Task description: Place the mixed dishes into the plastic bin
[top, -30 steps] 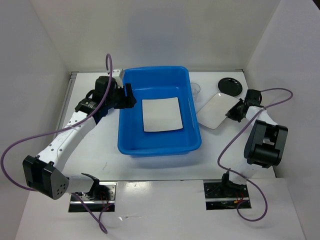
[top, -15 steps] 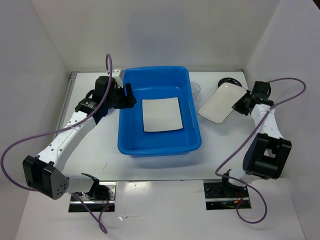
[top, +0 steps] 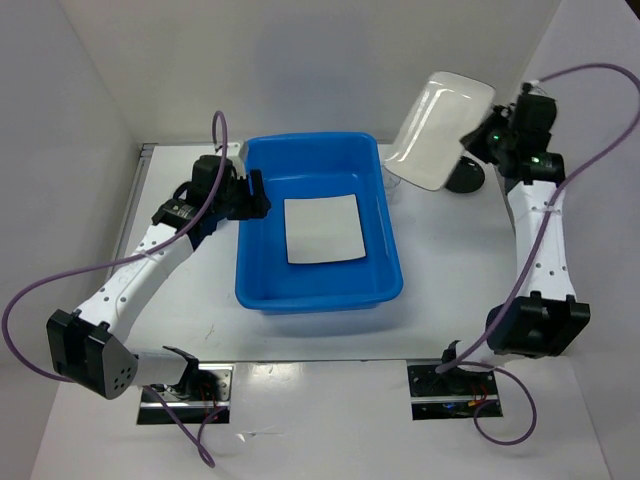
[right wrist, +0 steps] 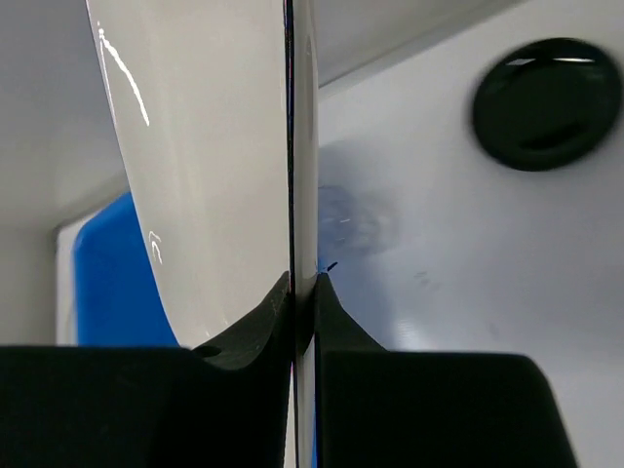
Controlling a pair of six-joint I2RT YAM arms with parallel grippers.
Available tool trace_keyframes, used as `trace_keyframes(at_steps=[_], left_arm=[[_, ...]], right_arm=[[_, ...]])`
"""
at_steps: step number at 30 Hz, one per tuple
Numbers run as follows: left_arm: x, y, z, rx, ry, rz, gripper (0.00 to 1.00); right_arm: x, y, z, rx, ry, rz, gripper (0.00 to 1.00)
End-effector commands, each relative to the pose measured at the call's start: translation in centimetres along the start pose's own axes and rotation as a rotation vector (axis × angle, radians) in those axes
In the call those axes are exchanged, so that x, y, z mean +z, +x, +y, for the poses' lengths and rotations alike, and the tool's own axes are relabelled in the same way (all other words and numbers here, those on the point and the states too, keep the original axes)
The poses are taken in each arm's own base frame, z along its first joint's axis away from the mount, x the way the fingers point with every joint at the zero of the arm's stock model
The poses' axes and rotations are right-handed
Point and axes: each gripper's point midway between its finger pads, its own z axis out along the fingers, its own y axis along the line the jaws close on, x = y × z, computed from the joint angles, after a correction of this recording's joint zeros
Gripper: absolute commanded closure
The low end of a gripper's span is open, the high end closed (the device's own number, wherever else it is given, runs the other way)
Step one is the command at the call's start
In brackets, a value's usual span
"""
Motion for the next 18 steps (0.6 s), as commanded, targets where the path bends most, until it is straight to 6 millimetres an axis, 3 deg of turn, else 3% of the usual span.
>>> trace_keyframes(at_steps=[1,2,4,8,11,13,18], left_arm=[[-0.5,-1.2,1.0,0.015,-0.037,-0.044,0.28],[-0.8,-1.5,1.1,0.009,-0.033,-0.052,0.28],[-1.1,-1.6,0.9,0.009,-0.02,-0.057,0.28],[-1.9,-2.5,0.7,-0.005,-0.007,-0.084,0.28],[-2.1,-2.2,0.8,-0.014,-0.008,-0.083,0.28],[-2.2,-1.8,0.9,-0.024,-0.011,-0.073,0.28],[-2.7,-1.1,0.9,-0.043,-0.002,-0.068,0.28]], right_arm=[[-2.9,1.2,11.7,-0.103,-0.325,0.023,1.0],[-1.8,2.8,12.0,-0.109,-0.318,0.072,1.0],[-1.4,5.7,14.5,-0.14,-0.363,0.135,1.0],[-0.1,11.6,17.3,-0.213,-0.391,0.27,1.0],[0.9,15.7,18.4,-0.254,-0.407,0.366,1.0],[1.8,18.2,18.0,-0.267,-0.387,0.429,1.0],[4.0,20.4,17.4,-0.285,-0.355,0.474,1.0]])
